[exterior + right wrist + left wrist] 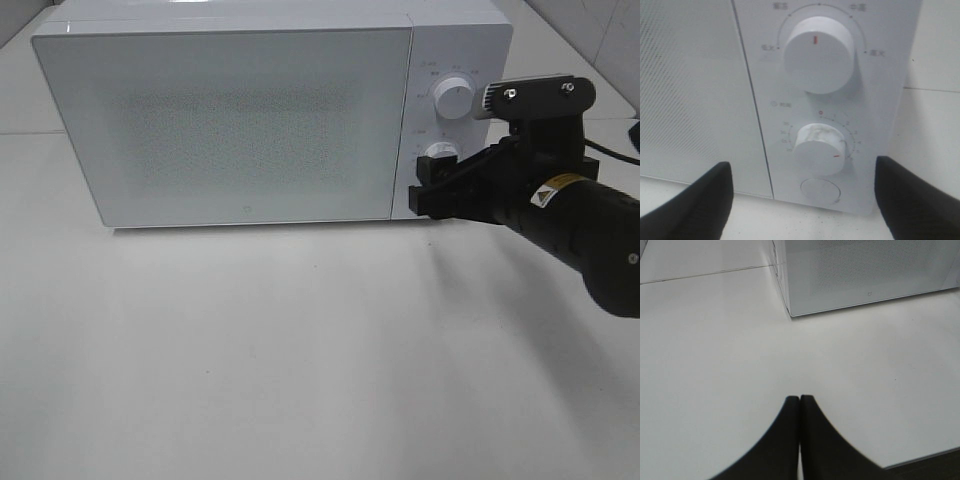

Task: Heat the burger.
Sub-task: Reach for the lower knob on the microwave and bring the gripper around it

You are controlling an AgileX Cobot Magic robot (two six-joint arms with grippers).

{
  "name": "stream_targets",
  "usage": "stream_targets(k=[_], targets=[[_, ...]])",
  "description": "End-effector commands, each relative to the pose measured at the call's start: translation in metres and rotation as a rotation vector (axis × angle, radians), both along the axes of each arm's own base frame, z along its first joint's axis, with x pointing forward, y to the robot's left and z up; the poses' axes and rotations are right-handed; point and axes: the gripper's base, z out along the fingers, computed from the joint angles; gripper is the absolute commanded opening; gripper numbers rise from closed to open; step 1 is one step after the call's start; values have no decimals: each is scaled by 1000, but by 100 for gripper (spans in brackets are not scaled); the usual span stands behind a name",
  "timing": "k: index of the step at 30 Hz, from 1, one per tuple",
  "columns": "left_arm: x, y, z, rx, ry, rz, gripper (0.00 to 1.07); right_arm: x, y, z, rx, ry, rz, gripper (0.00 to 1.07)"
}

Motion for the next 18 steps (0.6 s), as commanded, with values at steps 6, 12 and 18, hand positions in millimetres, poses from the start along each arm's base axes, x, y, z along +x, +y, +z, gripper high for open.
stream_targets(k=[6, 12, 18], targets=[[-1, 0, 0, -7, -21, -3, 0, 4, 11, -16, -37, -61, 2, 73], [-1, 0, 0, -7, -21, -3, 0, 6, 10, -23, -42, -117, -11, 73], [-1, 0, 0, -7, -21, -3, 0, 11, 12, -30, -44, -127, -17, 73]])
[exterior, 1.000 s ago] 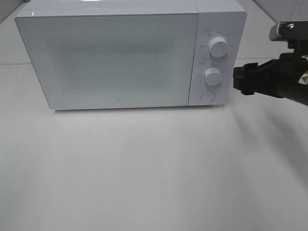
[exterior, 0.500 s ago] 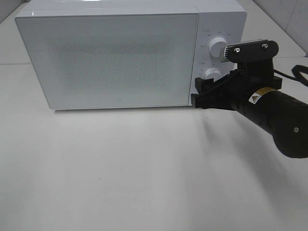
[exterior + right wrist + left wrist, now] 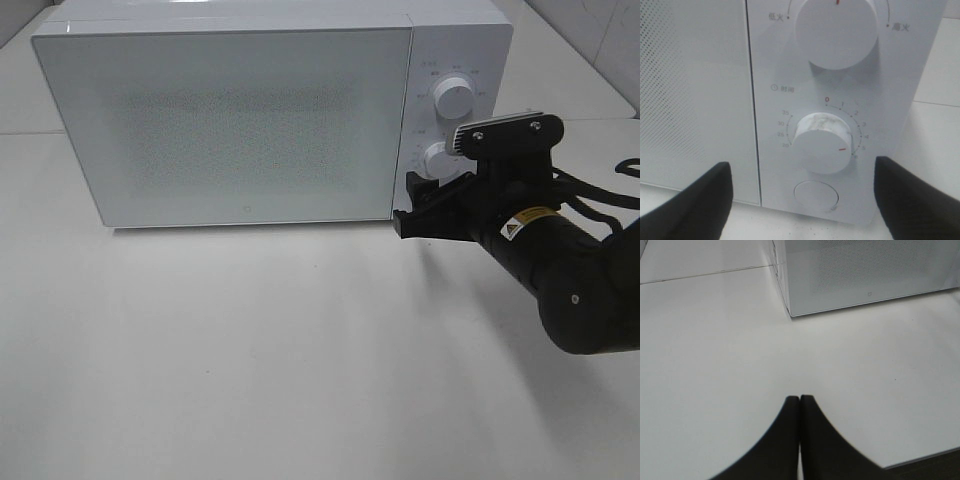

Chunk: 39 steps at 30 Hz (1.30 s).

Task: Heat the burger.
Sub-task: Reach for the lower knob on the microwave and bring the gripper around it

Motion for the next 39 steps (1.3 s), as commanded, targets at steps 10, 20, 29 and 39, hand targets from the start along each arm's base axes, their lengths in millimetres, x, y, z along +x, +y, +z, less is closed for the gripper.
stream_targets(k=[10, 20, 29, 39], targets=[[-1, 0, 0, -7, -21, -3, 0, 21, 11, -4, 7, -45, -3, 73], [-1, 0, 0, -7, -21, -3, 0, 30, 11, -10, 15, -44, -59, 73], [-1, 0, 0, -7, -21, -3, 0, 41, 16, -3, 18, -80, -68, 61], [-1, 0, 0, -7, -21, -3, 0, 45, 14, -3, -19, -60, -113, 15]])
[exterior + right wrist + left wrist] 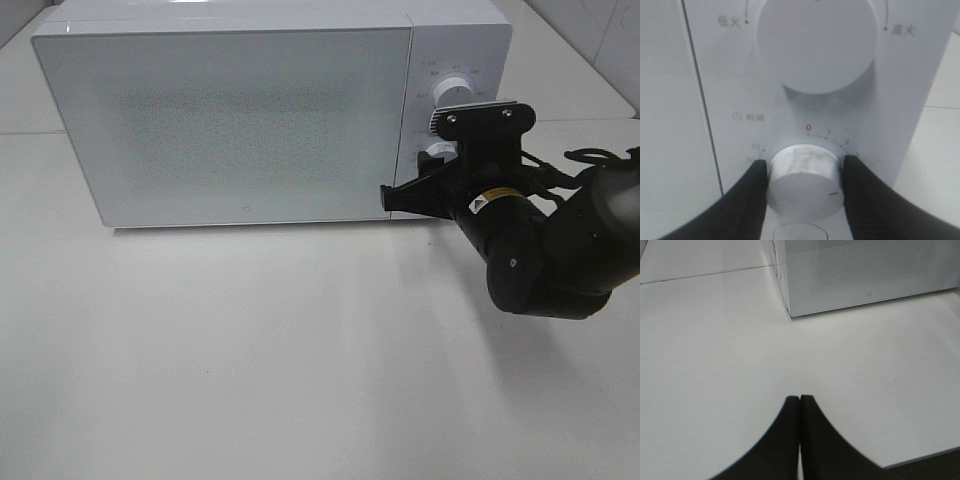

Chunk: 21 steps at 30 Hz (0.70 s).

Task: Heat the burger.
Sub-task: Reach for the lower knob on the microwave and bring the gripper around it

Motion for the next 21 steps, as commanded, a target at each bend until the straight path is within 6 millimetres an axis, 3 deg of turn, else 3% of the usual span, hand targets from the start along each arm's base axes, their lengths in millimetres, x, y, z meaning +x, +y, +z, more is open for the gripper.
stream_targets(k=[1, 3, 13, 21], targets=[[-1, 0, 0, -7, -21, -3, 0, 7, 3, 8, -17, -37, 13, 15], [-1, 0, 0, -7, -21, -3, 0, 7, 2, 8, -11, -33, -4, 0], [-1, 0, 0, -7, -21, -3, 0, 7, 2, 7, 99, -17, -19, 0], [-1, 0, 0, -7, -21, -3, 0, 7, 2, 7, 627, 30, -98, 0]])
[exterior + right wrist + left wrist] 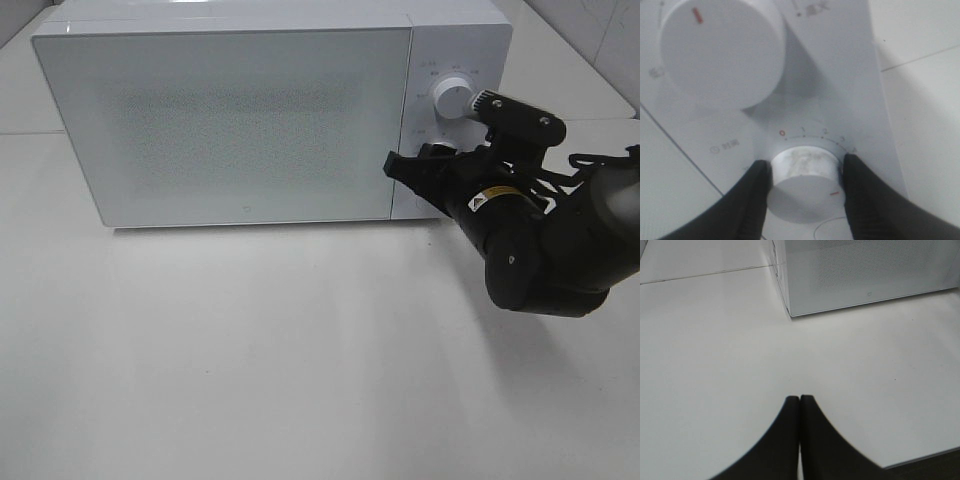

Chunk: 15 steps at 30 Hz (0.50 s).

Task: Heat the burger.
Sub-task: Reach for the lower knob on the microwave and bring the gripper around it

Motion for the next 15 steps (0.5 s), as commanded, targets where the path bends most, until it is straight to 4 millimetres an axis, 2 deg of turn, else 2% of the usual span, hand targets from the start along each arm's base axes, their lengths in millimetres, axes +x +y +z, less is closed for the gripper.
stream_targets(k=[1, 2, 4, 5, 7, 8, 9, 10, 14, 15], targets=[[-1, 0, 0, -7, -21, -3, 0, 6, 1, 6, 198, -12, -28, 0], [-1, 0, 0, -7, -21, -3, 0, 6, 1, 6, 304, -3, -45, 0], [-1, 0, 0, -7, -21, -3, 0, 6, 1, 6, 364, 2, -54, 0], [-1, 0, 0, -7, -21, -3, 0, 6, 1, 6, 473, 11, -70, 0], [-1, 0, 0, -7, -21, -3, 0, 6, 1, 6, 531, 16, -79, 0], [-1, 0, 0, -7, -21, -3, 0, 6, 1, 6, 644, 26, -96, 0], [-1, 0, 0, -7, -21, -3, 0, 6, 1, 6, 644, 26, -96, 0], [-1, 0, 0, -7, -21, -3, 0, 6, 1, 6, 754, 36, -112, 0], [-1, 0, 0, -7, -21, -3, 0, 6, 1, 6, 887, 47, -132, 0], [-1, 0, 0, -7, -21, -3, 0, 6, 1, 6, 983, 56, -147, 0]])
